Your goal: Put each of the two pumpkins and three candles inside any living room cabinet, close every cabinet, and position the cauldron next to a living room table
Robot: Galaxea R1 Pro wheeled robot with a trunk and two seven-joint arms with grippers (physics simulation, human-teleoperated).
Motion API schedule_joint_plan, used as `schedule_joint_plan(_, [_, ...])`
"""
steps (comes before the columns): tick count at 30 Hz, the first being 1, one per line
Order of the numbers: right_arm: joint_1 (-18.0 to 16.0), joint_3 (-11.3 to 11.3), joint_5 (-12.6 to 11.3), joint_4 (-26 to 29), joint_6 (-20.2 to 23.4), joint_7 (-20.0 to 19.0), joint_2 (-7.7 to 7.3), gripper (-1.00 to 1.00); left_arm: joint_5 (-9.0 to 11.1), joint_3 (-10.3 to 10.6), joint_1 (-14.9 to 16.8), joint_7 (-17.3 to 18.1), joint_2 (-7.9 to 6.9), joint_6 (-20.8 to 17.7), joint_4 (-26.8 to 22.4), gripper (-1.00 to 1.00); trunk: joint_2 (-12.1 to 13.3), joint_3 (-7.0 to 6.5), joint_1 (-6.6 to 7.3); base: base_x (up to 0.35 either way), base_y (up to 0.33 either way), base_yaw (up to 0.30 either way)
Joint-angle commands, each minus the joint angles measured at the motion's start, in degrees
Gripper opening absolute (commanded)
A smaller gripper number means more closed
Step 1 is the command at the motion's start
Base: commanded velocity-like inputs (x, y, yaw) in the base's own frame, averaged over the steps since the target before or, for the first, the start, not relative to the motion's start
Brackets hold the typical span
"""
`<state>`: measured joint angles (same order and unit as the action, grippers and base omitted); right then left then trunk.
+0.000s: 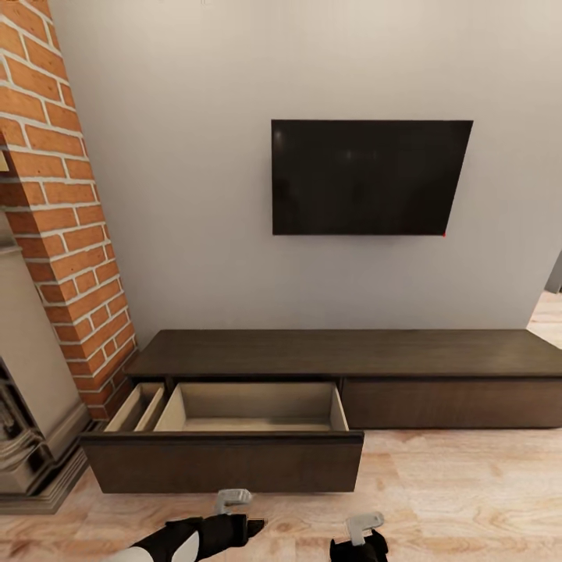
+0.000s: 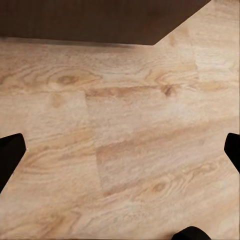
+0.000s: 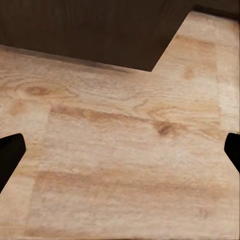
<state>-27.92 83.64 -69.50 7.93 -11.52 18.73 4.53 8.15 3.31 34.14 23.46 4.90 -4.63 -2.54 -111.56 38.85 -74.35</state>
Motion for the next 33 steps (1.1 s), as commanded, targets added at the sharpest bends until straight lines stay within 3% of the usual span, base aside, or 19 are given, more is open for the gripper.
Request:
schedule_joint_plan(1, [-0.03, -1.36, -2.99, 0.08, -0.63, 0.22, 0.02, 1.0, 0.67, 0.31, -1.16, -0.67, -0.51, 0.9, 0.64, 1.0, 0.39, -0.13, 0.24, 0.0, 0.0, 0.0])
schedule_joint_plan(2, [-0.03, -2.44, -4.5, 0.11, -0.92, 0.19, 0.02, 1.0, 0.71, 0.3, -2.25, -1.11, -0.77, 1.68, 1.01, 1.0, 0.79, -0.31, 0.45, 0.0, 0.0, 0.0])
schedule_joint_plan(5, [-0.03, -3.33, -5.59, 0.14, -1.13, 0.18, -0.05, 1.0, 0.86, 0.29, -3.07, -1.46, -0.94, 2.25, 1.27, 1.0, 1.99, -0.84, 1.11, 0.0, 0.0, 0.0])
schedule_joint_plan(14, [0.01, -3.58, -6.21, 0.08, -1.23, 0.12, 0.39, 1.0, 1.15, 0.29, -3.46, -1.91, -1.07, 2.58, 1.4, 1.0, 5.6, -2.27, 3.09, 0.0, 0.0, 0.022])
schedule_joint_plan(23, [0.06, -3.51, -6.26, -0.01, -1.23, 0.09, 1.22, 1.0, 1.05, 0.29, -3.47, -2.18, -1.09, 2.61, 1.4, 1.0, 9.21, -3.4, 5.07, 0.0, 0.0, 0.193])
schedule_joint_plan(30, [0.13, -3.52, -6.35, 0.07, -1.14, 0.16, 2.09, 1.0, 0.87, 0.37, -3.47, -9.35, -1.4, 2.61, 1.4, 1.0, 12.02, -4.23, 6.6, 0.0, 0.0, 0.235])
schedule_joint_plan(33, [0.24, -3.55, -6.35, 0.07, -1.14, 0.17, 2.18, 1.0, 0.98, 0.38, -3.47, -9.91, -1.34, 2.61, 1.4, 1.0, 13.22, -4.59, 7.26, 0.0, 0.0, 0.236])
